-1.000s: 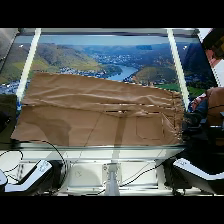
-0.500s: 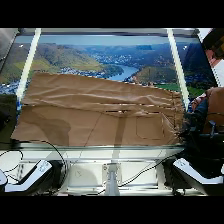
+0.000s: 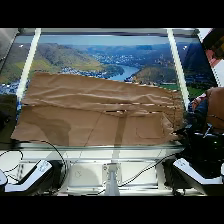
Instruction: Fold the clothes and pants, and hang the long-sleeved shirts on hangers.
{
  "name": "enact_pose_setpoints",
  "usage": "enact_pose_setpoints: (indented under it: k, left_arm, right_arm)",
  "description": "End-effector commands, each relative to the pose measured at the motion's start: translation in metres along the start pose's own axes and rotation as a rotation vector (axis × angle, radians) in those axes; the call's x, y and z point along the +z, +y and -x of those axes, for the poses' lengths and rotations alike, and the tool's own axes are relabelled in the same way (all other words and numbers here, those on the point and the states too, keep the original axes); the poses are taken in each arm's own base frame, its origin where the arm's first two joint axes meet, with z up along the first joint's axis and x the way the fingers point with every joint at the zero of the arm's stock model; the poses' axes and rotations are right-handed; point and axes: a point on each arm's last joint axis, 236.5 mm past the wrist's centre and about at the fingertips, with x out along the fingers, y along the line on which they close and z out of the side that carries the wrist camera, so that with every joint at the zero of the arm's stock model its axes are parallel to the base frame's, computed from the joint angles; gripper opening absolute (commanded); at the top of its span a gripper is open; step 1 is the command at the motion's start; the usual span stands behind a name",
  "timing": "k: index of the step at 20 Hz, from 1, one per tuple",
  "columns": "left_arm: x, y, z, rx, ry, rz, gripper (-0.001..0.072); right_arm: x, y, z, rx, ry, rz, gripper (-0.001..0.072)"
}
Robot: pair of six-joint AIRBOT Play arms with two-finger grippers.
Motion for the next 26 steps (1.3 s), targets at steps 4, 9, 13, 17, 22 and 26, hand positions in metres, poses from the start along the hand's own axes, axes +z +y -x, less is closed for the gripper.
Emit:
enact_pose_setpoints:
  k: [4,9,13,17,22,26]
  left_arm:
    - [0.000,0.000,0.000,0.001,-0.001,0.000,0.0475]
    - [0.000,0.000,0.000,0.001,0.000,0.000,0.0475]
    - [0.000,0.000,0.000,0.001,0.000,0.000,0.0475]
    - [-0.005,0.012,0.000,0.047,0.020,-0.036,0.0476]
    - [-0.038,0.049,0.010,0.123,0.152,-0.017,0.0581]
    - [-0.076,0.079,0.004,0.090,0.273,0.185,0.0581]
  right_arm:
    - [0.023,0.008,0.019,-0.013,-0.150,0.049,0.0204]
    - [0.024,0.020,0.038,-0.015,-0.220,0.102,0.0029]
    - [0.021,0.021,0.038,-0.011,-0.210,0.105,0.0029]
    - [0.021,0.022,0.040,-0.016,-0.218,0.136,0.0029]
    - [0.021,0.022,0.040,-0.016,-0.218,0.136,0.0029]
    - [0.022,0.022,0.040,-0.017,-0.222,0.136,0.0029]
